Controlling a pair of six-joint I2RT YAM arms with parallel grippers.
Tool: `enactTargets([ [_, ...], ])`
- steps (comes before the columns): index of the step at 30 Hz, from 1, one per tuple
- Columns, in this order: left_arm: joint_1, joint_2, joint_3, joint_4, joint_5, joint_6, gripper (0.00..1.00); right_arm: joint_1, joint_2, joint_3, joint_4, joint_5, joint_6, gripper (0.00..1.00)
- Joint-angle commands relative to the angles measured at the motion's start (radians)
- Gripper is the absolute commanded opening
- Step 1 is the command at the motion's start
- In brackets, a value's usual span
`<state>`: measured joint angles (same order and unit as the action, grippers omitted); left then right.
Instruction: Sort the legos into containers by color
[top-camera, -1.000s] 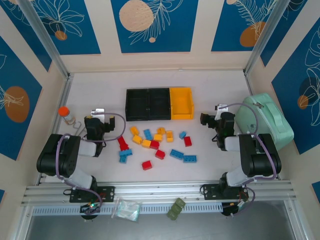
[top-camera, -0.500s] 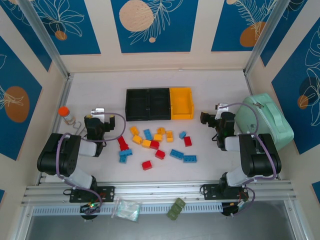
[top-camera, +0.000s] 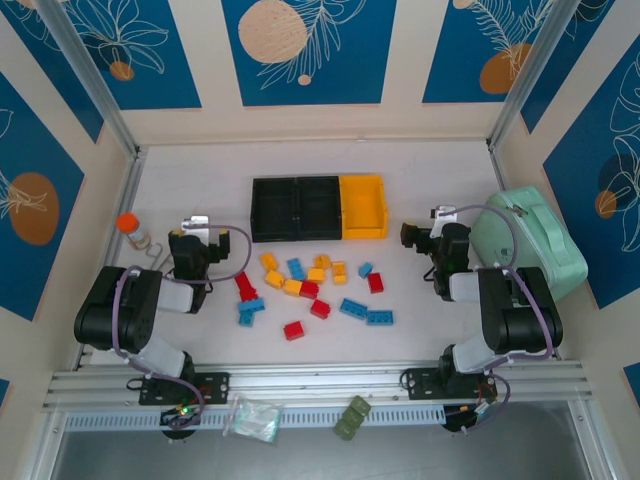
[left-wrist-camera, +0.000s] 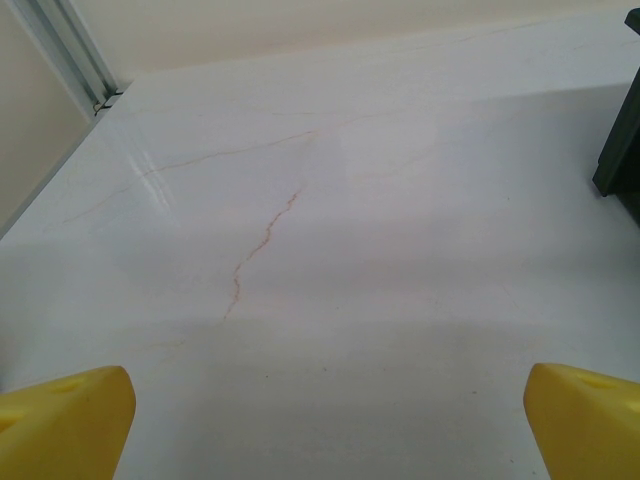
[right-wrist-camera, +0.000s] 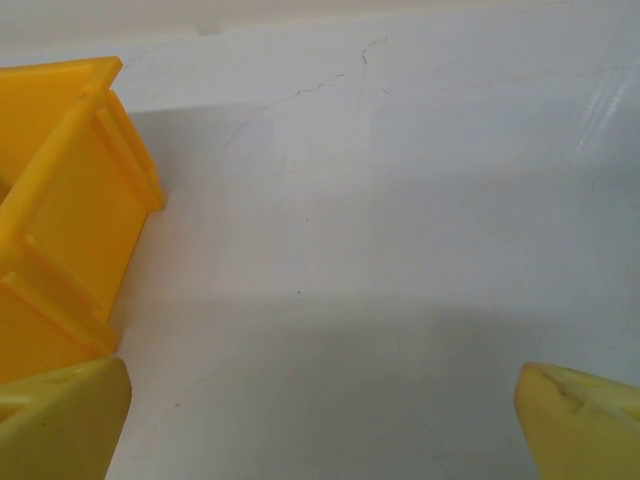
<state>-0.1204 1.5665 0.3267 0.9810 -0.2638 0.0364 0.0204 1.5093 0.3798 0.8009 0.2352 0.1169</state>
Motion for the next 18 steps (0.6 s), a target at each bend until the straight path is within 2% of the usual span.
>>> enactTargets([
  [1,-0.011,0.007,0.021,0.031,-0.003,0.017,0.99,0.007,0.012,0.024,0.032,-0.002,0.01,0.99],
  [5,-0.007,0.007,0.026,0.019,0.003,0.012,0.99,0.007,0.012,0.022,0.033,-0.002,0.01,0.99],
  [8,-0.003,-0.029,0.037,-0.037,-0.045,-0.02,0.99,0.014,-0.024,0.034,-0.012,0.044,0.02,0.99],
  [10,0.002,-0.051,0.04,-0.052,0.011,0.007,0.99,0.013,-0.077,0.056,-0.093,0.026,0.009,0.99],
  [15,0.003,-0.174,0.164,-0.366,-0.063,-0.016,0.99,0.017,-0.209,0.113,-0.292,0.048,0.04,0.99],
  [18,0.002,-0.239,0.237,-0.501,-0.094,-0.081,0.99,0.006,-0.279,0.155,-0.404,-0.013,0.113,0.99],
])
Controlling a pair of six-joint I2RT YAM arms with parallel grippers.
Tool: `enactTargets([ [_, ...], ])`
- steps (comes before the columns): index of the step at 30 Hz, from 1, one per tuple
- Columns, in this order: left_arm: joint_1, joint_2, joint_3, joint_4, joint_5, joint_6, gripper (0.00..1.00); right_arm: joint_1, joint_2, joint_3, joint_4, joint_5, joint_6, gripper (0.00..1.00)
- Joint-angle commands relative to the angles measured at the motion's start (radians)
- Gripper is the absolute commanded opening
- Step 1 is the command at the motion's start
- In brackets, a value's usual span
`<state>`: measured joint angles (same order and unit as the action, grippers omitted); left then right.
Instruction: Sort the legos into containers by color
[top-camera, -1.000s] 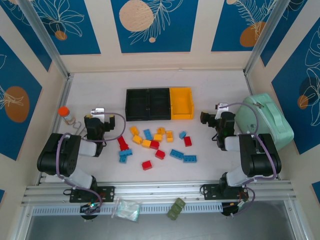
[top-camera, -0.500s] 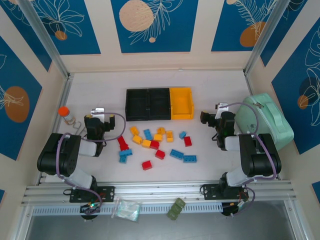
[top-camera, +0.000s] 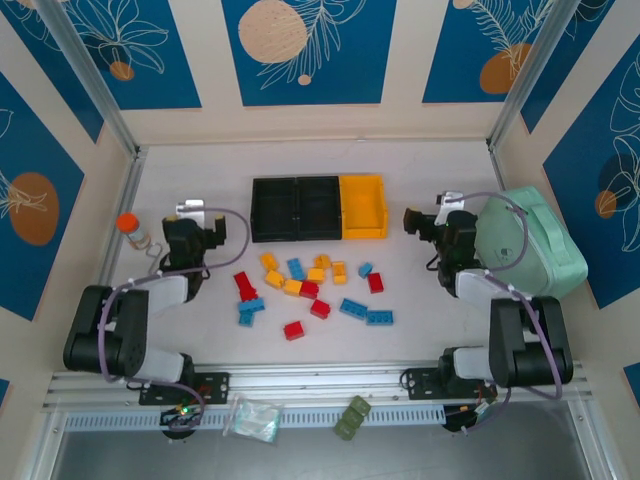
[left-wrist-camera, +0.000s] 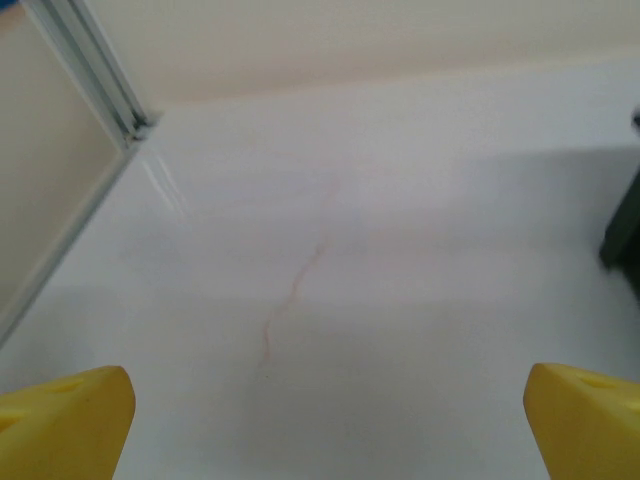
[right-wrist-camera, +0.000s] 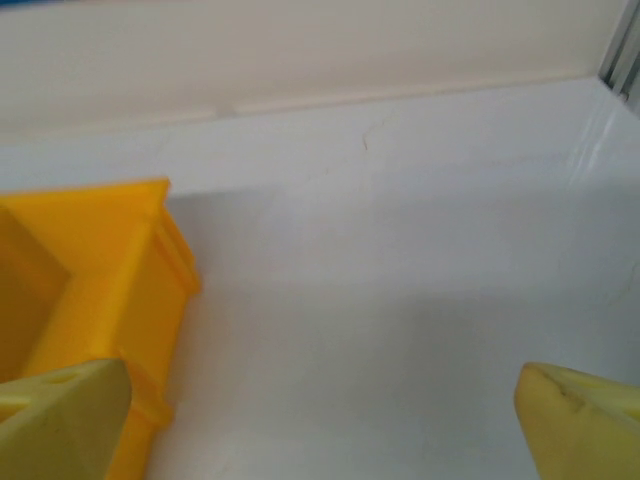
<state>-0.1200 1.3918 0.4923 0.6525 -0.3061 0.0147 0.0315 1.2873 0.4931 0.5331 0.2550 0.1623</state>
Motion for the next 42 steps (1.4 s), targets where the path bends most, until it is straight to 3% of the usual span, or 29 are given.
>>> enactTargets([
  [1,0.002,-0.091,0.095,-0.222,-0.058,-0.091,0.99,-0.004,-0.078,0.06,-0.185,-0.049,0.096,0.99],
  [5,0.008,-0.171,0.203,-0.493,0.006,-0.323,0.99,-0.016,-0.157,0.184,-0.513,-0.055,0.357,0.99],
  [7,0.009,-0.202,0.238,-0.633,0.05,-0.519,0.99,-0.059,-0.168,0.258,-0.729,-0.126,0.555,0.99],
  [9,0.014,-0.22,0.218,-0.63,0.151,-0.602,0.99,-0.122,-0.155,0.255,-0.721,-0.351,0.581,0.96],
  [11,0.014,-0.238,0.19,-0.599,0.285,-0.628,0.99,-0.138,-0.157,0.24,-0.733,-0.434,0.609,0.88],
  [13,0.013,-0.244,0.205,-0.666,0.389,-0.651,0.99,-0.115,-0.18,0.242,-0.797,-0.436,0.59,0.83],
  [18,-0.015,-0.263,0.212,-0.873,0.541,-0.668,0.81,0.005,-0.185,0.298,-1.063,-0.33,0.489,0.73],
  [21,-0.055,-0.303,0.176,-0.952,0.61,-0.676,0.76,0.098,-0.166,0.286,-1.139,-0.273,0.464,0.69],
  [26,-0.175,-0.387,0.114,-0.986,0.666,-0.704,0.75,0.234,-0.074,0.281,-1.176,-0.199,0.438,0.66],
  [32,-0.318,-0.446,0.085,-1.012,0.612,-0.74,0.76,0.357,0.083,0.323,-1.162,-0.122,0.412,0.69],
  [38,-0.37,-0.441,0.06,-0.982,0.579,-0.786,0.78,0.437,0.218,0.384,-1.154,-0.088,0.407,0.67],
  [42,-0.382,-0.427,0.062,-0.988,0.564,-0.787,0.78,0.472,0.291,0.411,-1.154,-0.083,0.398,0.58],
])
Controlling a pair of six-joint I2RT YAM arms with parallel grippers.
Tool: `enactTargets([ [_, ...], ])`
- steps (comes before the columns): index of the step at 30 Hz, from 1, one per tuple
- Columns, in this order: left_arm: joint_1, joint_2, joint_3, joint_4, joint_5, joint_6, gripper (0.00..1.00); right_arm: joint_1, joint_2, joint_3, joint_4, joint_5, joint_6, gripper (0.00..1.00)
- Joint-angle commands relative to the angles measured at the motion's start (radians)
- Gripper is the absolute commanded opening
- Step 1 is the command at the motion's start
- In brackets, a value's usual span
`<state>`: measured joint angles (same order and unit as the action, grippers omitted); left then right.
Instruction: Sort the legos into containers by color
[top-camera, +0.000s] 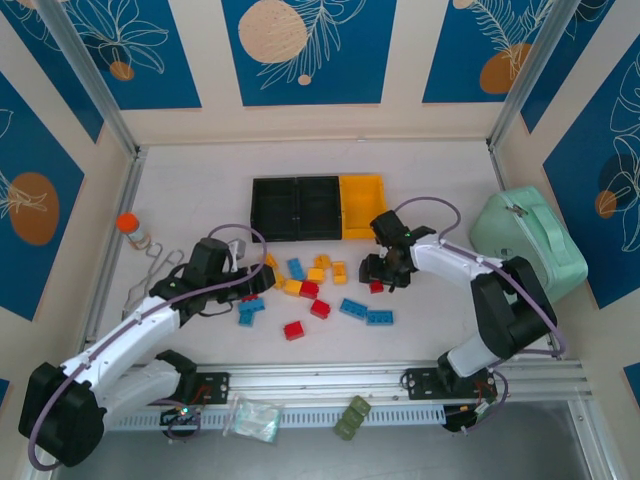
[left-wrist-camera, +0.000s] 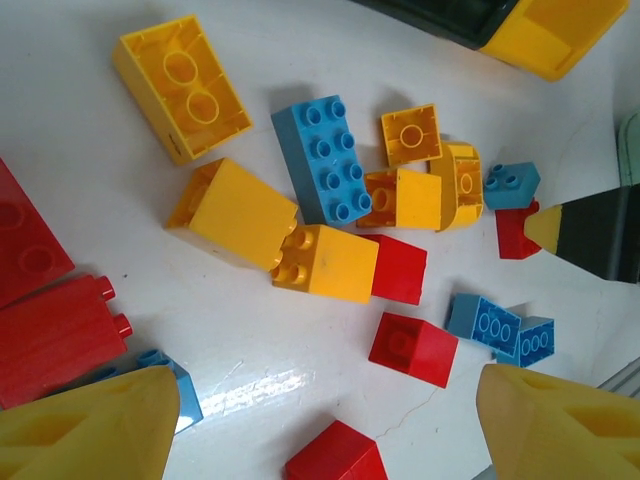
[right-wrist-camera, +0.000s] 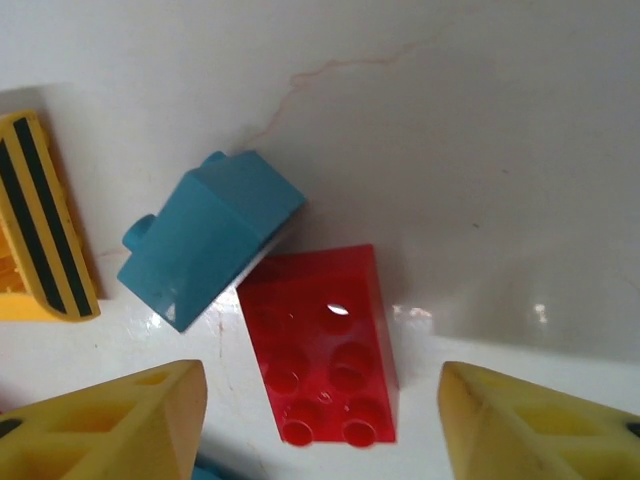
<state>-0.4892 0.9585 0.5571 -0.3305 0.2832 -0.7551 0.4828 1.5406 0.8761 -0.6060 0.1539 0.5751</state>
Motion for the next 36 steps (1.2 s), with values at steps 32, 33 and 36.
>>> enactTargets([
  [32,-0.182,0.14,0.143,0.127,-0.022,-0.053,0.78,-0.022,0.152,0.504,-0.257,0.046,-0.056,0.26],
  [33,-0.191,0.155,0.158,0.127,-0.022,-0.05,0.78,-0.03,0.187,0.535,-0.256,0.042,-0.059,0.26],
  [36,-0.211,0.193,0.195,0.122,-0.029,-0.04,0.78,-0.055,0.284,0.626,-0.269,0.044,-0.061,0.27],
])
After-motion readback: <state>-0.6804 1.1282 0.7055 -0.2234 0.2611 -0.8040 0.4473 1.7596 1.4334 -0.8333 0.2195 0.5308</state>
